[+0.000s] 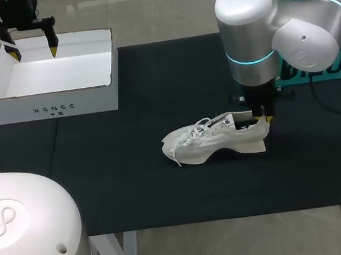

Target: Take the shoe out of the shoebox, open the shoe tongue, remove and reinsert the insole, then place the shoe into the shoebox

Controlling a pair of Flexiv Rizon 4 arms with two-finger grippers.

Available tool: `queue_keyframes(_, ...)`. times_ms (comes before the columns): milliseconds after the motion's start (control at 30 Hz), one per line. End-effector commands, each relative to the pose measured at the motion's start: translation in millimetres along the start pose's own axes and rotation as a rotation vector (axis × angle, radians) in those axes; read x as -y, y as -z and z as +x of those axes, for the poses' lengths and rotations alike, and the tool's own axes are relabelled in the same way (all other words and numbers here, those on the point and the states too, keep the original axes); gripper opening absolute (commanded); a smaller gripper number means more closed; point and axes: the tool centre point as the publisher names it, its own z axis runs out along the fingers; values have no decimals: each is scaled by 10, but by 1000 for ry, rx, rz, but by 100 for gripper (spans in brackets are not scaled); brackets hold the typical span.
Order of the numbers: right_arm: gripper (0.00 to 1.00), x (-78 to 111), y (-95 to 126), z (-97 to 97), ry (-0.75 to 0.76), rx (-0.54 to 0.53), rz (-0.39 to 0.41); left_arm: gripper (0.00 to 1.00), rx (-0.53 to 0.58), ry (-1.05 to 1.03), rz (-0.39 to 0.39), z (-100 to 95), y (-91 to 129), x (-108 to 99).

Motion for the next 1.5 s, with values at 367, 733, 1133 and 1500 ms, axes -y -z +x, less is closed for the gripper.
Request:
queue_keyframes(367, 53, 10, -76, 51, 9, 3, 18, 100, 0, 0, 0, 1, 0, 0)
queue_keyframes(733, 100, -38, 41, -52, -10, 1, 15, 100, 0, 0, 0, 1, 0, 0)
queue_keyframes(1133, 100, -120, 570, -211, 211, -118, -16, 100, 0, 0, 0, 1, 0, 0)
queue_keyframes(1500, 100, 150, 962, -324, 881, -314, -139, 100, 0, 0, 0, 1, 0, 0)
